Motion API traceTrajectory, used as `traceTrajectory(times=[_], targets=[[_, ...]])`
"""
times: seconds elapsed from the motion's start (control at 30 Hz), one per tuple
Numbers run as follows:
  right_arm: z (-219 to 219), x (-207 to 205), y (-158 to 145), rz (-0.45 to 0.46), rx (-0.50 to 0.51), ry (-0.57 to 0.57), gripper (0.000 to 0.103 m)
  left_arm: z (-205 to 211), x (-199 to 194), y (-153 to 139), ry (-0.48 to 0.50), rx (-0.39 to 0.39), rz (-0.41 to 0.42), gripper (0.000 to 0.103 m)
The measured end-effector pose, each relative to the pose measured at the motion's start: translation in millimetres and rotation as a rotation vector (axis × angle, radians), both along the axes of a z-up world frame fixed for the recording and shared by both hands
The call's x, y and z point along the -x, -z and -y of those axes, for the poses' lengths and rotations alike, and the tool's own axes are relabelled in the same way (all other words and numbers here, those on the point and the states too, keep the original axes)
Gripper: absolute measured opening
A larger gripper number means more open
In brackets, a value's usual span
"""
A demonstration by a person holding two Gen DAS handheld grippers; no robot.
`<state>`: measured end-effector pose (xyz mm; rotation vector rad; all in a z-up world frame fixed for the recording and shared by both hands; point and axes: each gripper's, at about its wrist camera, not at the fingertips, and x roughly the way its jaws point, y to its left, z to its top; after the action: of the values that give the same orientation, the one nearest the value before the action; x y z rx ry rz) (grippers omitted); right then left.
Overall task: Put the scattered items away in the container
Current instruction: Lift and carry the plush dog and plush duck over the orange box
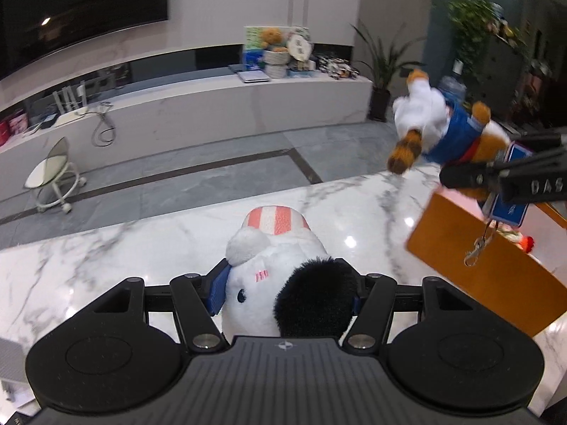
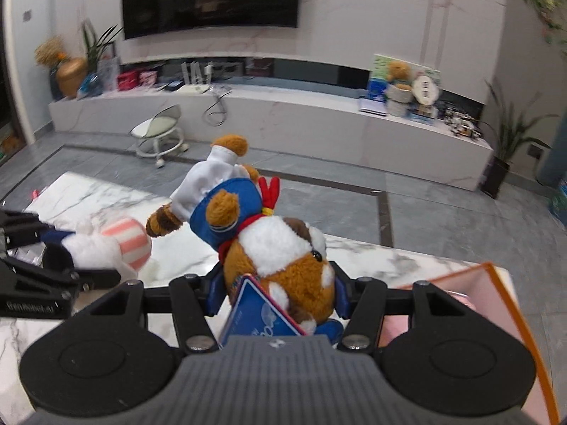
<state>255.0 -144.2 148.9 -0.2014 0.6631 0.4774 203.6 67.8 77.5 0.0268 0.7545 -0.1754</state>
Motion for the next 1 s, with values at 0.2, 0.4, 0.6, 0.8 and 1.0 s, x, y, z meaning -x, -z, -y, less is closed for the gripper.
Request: traceTrajectory(times=[0.2, 0.4, 0.6, 0.8, 1.0], targets=[[69.3, 2.1, -13.9, 0.014, -0.042, 0.093, 0.06, 65.2, -11.3, -22.2, 0.095, -0.027, 0.036, 0.071], [130.4, 6.4, -21.9, 0.033, -0.058, 0.189, 0.06, 136.8, -16.4, -45.6, 0.2, -0.056, 0.081, 0.071], [176.5, 14.7, -29.0, 0.042, -0.074, 0.247, 0.06, 198.0, -13.2, -54.2, 0.292, -0.066, 0.099, 0.071], [219.1, 21.9, -32.5, 0.037, -0.087, 0.311, 0.06, 248.4, -11.2, -53.9, 0.368, -0.068, 0.105, 0.071], [251.3, 19.3, -35.4, 0.032, -0.123, 0.387, 0.06, 293.3, -9.3, -47.8, 0.435, -0.065, 0.105, 0.071]])
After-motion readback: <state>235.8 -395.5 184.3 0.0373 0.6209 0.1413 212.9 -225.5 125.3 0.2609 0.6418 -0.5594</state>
